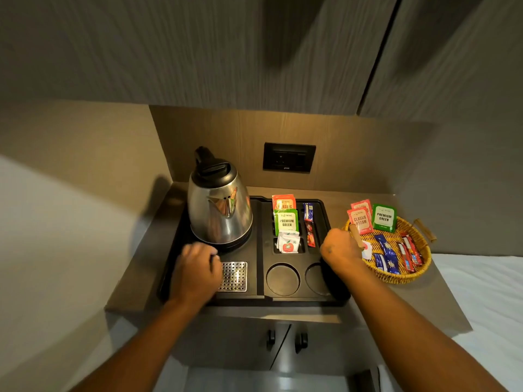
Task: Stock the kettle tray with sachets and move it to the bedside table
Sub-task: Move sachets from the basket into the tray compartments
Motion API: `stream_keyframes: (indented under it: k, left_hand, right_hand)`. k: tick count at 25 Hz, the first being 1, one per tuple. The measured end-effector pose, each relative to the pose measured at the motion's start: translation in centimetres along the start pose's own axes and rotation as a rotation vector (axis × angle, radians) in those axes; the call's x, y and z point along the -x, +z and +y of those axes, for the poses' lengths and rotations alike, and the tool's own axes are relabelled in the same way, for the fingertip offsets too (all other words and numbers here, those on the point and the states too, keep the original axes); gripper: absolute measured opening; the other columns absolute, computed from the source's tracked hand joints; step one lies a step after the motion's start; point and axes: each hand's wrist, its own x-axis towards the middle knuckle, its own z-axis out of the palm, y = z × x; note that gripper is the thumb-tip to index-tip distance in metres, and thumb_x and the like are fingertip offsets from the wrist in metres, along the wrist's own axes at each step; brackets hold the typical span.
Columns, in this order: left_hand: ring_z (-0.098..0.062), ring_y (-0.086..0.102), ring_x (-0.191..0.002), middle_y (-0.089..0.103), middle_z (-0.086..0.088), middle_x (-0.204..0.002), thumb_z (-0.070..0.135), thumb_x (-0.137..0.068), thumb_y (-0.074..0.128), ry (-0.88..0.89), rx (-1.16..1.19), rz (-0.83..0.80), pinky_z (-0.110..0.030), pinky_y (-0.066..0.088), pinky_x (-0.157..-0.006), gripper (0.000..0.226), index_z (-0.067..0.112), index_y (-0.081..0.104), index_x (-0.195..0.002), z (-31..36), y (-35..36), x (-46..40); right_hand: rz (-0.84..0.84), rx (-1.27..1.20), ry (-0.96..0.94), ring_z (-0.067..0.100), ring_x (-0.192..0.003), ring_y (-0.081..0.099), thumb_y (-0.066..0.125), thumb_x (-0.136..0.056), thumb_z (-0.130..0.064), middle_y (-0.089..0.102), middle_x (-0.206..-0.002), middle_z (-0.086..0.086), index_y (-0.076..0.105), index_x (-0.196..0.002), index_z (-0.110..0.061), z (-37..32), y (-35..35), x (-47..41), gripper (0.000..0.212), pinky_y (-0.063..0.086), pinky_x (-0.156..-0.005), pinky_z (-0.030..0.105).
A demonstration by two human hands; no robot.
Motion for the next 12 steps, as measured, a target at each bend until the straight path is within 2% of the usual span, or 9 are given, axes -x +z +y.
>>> stream_keyframes:
  k: [2,4,6,8,12]
  left_hand:
    - [-0.032,0.055,-0.095,0.06,-0.017,-0.099,0.022,-0.086,0.058,-0.213,-0.149,0.0,-0.041,0.046,-0.076,0.023,0.003,0.063,-0.099,-3.4,-1.8,-1.9]
    - [-0.036,0.058,-0.093,0.061,-0.022,-0.101,0.026,-0.091,0.06,-0.385,-0.287,-0.093,-0.04,0.044,-0.071,0.03,-0.001,0.061,-0.102,-5.4,-2.4,-4.0]
    - [-0.042,0.061,-0.089,0.065,-0.028,-0.1,0.029,-0.099,0.049,-0.451,-0.225,-0.193,-0.036,0.04,-0.067,0.039,-0.008,0.061,-0.099,-6.1,-1.3,-5.5]
    - [-0.043,0.062,-0.093,0.066,-0.03,-0.102,0.027,-0.104,0.039,-0.531,-0.118,-0.226,-0.036,0.041,-0.071,0.044,-0.01,0.062,-0.1,-6.5,0.1,-6.6]
    - [-0.039,0.064,-0.095,0.068,-0.027,-0.102,0.029,-0.105,0.035,-0.563,-0.204,-0.225,-0.033,0.039,-0.071,0.046,-0.006,0.065,-0.103,-7.0,0.4,-7.4]
  right_hand:
    - [-0.032,-0.012,0.002,0.035,-0.092,0.068,0.056,-0.088,-0.011,0.07,-0.102,0.019,0.068,-0.102,-0.001,-0.2,0.5,-0.5,0.021,0.056,-0.074,0.038]
    - [-0.019,-0.023,0.012,0.036,-0.092,0.068,0.056,-0.089,-0.012,0.07,-0.103,0.02,0.068,-0.102,0.0,-0.6,0.8,-0.8,0.022,0.055,-0.072,0.037]
    - [0.015,-0.032,0.031,0.036,-0.092,0.069,0.056,-0.089,-0.013,0.07,-0.102,0.02,0.069,-0.102,-0.001,-0.8,1.1,-0.9,0.022,0.055,-0.071,0.036]
    - [0.046,-0.015,0.057,0.035,-0.089,0.069,0.057,-0.09,-0.014,0.071,-0.1,0.019,0.069,-0.099,-0.002,-1.0,1.5,-0.9,0.019,0.057,-0.07,0.037]
    - [0.07,-0.024,0.104,0.033,-0.089,0.069,0.056,-0.091,-0.015,0.07,-0.099,0.017,0.068,-0.102,-0.002,-1.3,2.0,-0.9,0.021,0.052,-0.065,0.033]
